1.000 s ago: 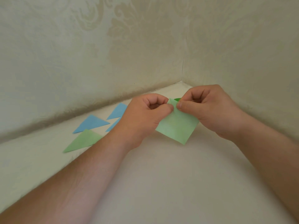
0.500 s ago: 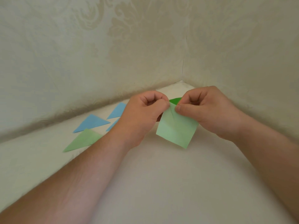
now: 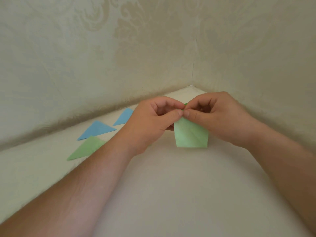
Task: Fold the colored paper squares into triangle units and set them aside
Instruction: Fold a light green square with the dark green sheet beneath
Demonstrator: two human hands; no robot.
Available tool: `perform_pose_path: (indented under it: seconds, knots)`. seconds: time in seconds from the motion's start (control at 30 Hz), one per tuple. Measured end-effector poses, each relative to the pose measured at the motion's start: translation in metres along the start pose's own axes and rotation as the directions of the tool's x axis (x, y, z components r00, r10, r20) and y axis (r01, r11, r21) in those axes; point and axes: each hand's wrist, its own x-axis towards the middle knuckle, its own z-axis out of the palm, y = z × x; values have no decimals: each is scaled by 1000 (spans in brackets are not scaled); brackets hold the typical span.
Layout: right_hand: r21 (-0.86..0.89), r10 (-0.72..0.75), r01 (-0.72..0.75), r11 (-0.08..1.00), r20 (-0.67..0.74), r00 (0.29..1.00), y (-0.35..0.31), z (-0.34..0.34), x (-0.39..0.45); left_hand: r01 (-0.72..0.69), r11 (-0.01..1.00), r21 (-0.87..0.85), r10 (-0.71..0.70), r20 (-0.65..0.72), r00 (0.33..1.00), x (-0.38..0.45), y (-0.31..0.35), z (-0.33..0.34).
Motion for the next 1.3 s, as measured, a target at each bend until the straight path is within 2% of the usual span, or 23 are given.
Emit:
perform_pose_path:
  seconds: [0.13,0.23,0.3,0.4,0.53,0.67,0.87,1.1,1.3]
  knots:
    - [118,2,16,993,-155,988,0,-7,5,13,994,-108,-32,-178,984,9,-1,-6]
    - [156,22,6,988,-174,984,-3,-15,7,42,978,-205,-91,-235,968,13,-1,-12]
    - [151,10,10,989,-128,992,-2,-17,5,66,961,-267,-131,-232,964,13,0,-13]
    - [-11,-53,52,999,-54,997,1,-13,2,126,926,-357,-204,-188,961,13,1,-12]
    - [-60,-101,96,994,-96,990,2,-5,2,230,880,-415,-287,-78,955,10,2,-6]
    - [20,-106,112,993,-205,973,0,-6,2,287,865,-412,-310,10,951,5,4,-2]
    - [106,-13,39,994,-233,972,-2,-7,4,287,888,-359,-288,53,956,2,7,4]
    - [205,69,-14,979,-262,963,-2,-5,6,151,969,-195,-163,-49,985,3,-2,5]
    - [440,202,-86,894,-224,953,4,-5,9,124,985,-120,-136,-96,986,6,-2,-1]
